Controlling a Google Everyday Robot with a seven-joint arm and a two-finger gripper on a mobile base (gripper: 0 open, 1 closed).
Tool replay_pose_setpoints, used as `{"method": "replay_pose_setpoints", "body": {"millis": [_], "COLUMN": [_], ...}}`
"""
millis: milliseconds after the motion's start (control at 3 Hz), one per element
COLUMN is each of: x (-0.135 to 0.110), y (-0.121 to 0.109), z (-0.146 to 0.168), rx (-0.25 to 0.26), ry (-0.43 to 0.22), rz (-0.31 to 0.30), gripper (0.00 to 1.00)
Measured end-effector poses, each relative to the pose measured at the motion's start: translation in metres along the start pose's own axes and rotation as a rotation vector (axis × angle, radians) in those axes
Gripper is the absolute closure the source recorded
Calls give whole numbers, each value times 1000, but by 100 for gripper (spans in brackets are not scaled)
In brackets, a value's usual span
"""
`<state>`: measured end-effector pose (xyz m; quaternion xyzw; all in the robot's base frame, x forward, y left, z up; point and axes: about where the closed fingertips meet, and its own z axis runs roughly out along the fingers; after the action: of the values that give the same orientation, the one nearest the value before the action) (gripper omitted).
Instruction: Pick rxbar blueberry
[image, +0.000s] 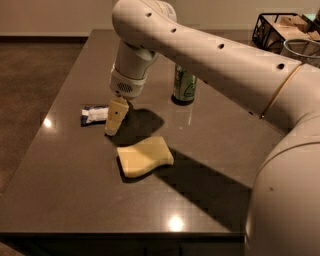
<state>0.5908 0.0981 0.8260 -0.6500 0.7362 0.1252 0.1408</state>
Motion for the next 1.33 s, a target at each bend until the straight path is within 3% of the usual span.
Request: {"method": "replay_pose_setpoints", "body": {"millis": [667, 1000, 1333], "x": [-6, -6, -16], "y": [0, 0, 0], "z": [-13, -16, -50], "rx": [0, 0, 14], "ry": [0, 0, -8], "rz": [0, 0, -10], "gripper": [87, 100, 100]}}
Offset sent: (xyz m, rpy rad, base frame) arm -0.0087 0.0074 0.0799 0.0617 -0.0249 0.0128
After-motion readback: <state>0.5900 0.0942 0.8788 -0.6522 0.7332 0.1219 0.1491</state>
